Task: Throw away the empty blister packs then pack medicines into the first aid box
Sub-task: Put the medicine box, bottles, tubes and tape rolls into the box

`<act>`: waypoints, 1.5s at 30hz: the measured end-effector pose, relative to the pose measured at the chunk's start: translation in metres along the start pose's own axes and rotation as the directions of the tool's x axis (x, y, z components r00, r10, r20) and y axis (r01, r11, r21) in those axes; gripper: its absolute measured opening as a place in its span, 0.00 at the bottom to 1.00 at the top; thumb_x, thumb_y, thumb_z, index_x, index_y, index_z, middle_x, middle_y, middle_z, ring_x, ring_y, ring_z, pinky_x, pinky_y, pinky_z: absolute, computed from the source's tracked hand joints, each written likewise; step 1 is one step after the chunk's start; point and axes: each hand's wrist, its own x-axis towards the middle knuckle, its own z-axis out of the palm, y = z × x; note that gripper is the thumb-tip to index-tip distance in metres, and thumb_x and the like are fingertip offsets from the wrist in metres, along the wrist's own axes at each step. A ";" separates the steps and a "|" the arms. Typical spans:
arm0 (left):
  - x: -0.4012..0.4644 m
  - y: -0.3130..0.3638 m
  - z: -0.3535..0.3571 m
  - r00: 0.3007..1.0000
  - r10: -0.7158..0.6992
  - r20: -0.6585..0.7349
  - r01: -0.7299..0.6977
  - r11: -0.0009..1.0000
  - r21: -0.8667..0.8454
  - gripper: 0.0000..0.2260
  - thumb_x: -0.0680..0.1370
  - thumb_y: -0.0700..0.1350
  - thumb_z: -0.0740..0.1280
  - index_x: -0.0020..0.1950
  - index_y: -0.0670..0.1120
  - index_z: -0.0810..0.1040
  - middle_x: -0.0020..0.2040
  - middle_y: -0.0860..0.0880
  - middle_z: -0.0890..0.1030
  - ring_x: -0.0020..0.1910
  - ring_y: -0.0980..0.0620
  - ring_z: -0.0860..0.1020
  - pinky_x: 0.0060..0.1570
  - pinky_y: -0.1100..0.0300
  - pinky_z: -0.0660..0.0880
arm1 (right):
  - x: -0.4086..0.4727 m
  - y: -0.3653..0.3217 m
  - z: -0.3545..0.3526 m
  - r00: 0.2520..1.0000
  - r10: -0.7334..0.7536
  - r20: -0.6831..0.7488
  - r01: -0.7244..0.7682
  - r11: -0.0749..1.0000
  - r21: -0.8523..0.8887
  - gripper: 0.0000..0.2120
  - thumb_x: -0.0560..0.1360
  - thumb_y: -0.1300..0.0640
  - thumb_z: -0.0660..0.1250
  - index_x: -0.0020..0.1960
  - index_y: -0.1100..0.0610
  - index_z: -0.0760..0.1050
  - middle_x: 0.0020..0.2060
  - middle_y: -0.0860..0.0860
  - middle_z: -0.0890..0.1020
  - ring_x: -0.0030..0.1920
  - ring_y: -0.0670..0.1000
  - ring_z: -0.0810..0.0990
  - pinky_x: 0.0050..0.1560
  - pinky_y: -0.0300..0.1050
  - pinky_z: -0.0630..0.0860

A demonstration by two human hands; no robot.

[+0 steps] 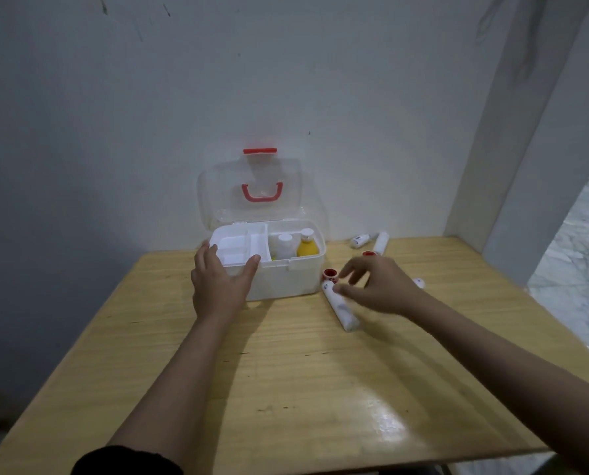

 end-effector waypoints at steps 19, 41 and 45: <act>-0.002 0.002 -0.002 1.000 -0.002 0.018 0.001 1.000 0.019 0.37 0.71 0.64 0.65 0.72 0.44 0.62 0.75 0.50 0.59 0.71 0.43 0.62 0.57 0.44 0.70 | -0.057 0.049 0.021 0.827 0.192 -0.529 -0.127 0.979 0.157 0.12 0.73 0.57 0.66 0.55 0.53 0.80 0.37 0.54 0.77 0.37 0.52 0.76 0.40 0.44 0.73; -0.002 0.003 -0.002 1.000 0.009 0.011 -0.009 1.000 0.015 0.37 0.71 0.64 0.66 0.72 0.44 0.62 0.76 0.49 0.59 0.71 0.43 0.62 0.56 0.44 0.71 | -0.015 0.056 0.042 0.826 0.399 -0.397 -0.472 0.876 -0.103 0.16 0.72 0.52 0.61 0.57 0.56 0.75 0.48 0.57 0.79 0.51 0.60 0.74 0.46 0.50 0.67; -0.001 0.004 -0.002 1.000 -0.002 0.017 0.002 1.000 0.014 0.37 0.71 0.64 0.66 0.72 0.45 0.62 0.76 0.50 0.59 0.71 0.43 0.62 0.57 0.44 0.71 | -0.016 0.060 0.044 0.873 0.293 -0.390 -0.353 0.931 -0.089 0.12 0.71 0.55 0.64 0.52 0.59 0.78 0.42 0.55 0.74 0.48 0.60 0.75 0.39 0.45 0.67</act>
